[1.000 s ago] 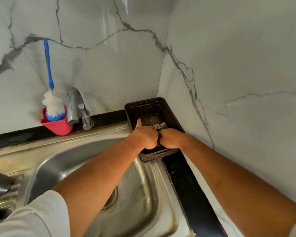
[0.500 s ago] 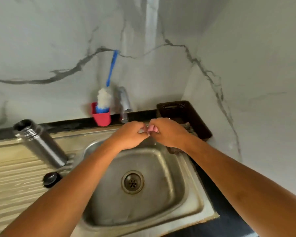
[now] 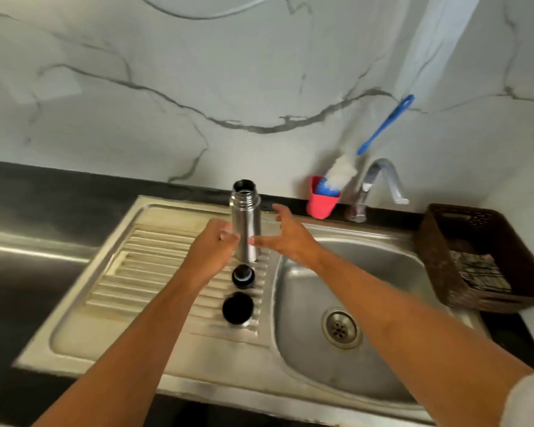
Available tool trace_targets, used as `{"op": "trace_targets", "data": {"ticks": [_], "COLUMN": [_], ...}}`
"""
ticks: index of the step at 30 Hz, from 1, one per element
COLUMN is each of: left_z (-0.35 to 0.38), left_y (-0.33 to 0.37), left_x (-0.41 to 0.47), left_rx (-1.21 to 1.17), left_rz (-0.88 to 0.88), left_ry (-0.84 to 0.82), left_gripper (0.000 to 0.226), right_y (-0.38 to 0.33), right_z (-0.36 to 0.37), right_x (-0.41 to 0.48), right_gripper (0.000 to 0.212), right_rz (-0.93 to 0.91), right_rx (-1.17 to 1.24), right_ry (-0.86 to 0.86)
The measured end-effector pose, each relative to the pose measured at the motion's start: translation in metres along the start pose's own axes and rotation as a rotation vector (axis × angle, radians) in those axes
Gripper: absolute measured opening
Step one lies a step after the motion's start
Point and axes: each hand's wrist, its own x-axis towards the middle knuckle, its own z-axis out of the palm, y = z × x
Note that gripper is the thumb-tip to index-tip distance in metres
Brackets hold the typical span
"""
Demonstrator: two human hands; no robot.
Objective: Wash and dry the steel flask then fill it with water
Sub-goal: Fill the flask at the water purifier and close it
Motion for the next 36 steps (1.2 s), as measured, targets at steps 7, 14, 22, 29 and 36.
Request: {"op": "trace_targets", "data": {"ticks": [7, 14, 22, 29, 36], "left_z": [-0.016, -0.010, 0.025, 0.051, 0.056], "left_y": [0.034, 0.118, 0.305, 0.436, 0.541], "left_x": [0.016, 0.007, -0.050, -0.113, -0.148], "left_rx": [-0.041, -0.021, -0.059, 0.311, 0.419], "left_rz": [0.060, 0.371, 0.868, 1.408, 1.555], "left_ry": [-0.145, -0.172, -0.309, -0.035, 0.184], "left_gripper": [0.038, 0.035, 0.032, 0.024, 0.020], "right_y": [-0.029, -0.077, -0.161, -0.211, -0.221], "right_z": [0.031, -0.070, -0.235, -0.332, -0.395], "right_x": [0.019, -0.040, -0.162, -0.248, -0.271], "right_gripper": [0.072, 0.062, 0.059, 0.053, 0.052], "right_rz": [-0.047, -0.163, -0.311, -0.395, -0.419], "right_rx": [0.178, 0.168, 0.117, 0.011, -0.055], "right_ry": [0.162, 0.373, 0.716, 0.905, 0.903]}}
